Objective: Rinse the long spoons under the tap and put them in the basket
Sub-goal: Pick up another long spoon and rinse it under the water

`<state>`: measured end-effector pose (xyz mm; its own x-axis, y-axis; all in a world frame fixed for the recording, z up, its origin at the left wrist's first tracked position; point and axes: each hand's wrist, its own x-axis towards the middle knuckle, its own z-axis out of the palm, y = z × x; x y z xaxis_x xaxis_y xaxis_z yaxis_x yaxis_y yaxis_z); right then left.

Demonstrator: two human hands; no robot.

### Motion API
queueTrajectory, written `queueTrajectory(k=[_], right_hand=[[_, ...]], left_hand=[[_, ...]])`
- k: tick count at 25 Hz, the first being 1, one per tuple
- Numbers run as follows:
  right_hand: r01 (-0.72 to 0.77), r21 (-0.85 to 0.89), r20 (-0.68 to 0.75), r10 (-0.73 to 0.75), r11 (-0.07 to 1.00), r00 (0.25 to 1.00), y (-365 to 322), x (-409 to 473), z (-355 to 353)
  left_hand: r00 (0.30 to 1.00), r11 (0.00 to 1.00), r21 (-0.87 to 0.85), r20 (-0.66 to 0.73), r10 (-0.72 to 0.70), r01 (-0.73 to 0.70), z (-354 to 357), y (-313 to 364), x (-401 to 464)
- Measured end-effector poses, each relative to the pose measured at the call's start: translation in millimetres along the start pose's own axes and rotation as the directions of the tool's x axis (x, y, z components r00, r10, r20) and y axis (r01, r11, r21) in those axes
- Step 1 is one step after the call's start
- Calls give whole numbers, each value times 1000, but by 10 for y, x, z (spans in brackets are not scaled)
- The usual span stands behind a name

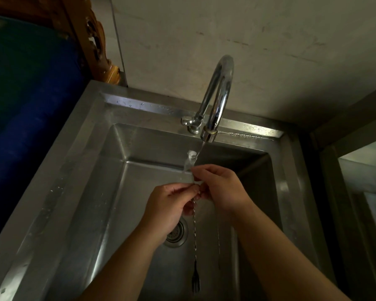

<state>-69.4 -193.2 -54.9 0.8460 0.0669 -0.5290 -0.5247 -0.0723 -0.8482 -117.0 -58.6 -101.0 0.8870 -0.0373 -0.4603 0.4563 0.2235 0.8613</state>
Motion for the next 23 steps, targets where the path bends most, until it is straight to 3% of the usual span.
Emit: queueTrajectory(k=[13, 23], right_hand=[[-92, 78, -33, 95, 993, 995, 26, 69, 52], [-71, -54, -158, 61, 996, 985, -74, 137, 161]], left_hand=[[998, 999, 32, 40, -39, 38, 6, 32, 41], [998, 998, 40, 21, 52, -53, -17, 44, 39]])
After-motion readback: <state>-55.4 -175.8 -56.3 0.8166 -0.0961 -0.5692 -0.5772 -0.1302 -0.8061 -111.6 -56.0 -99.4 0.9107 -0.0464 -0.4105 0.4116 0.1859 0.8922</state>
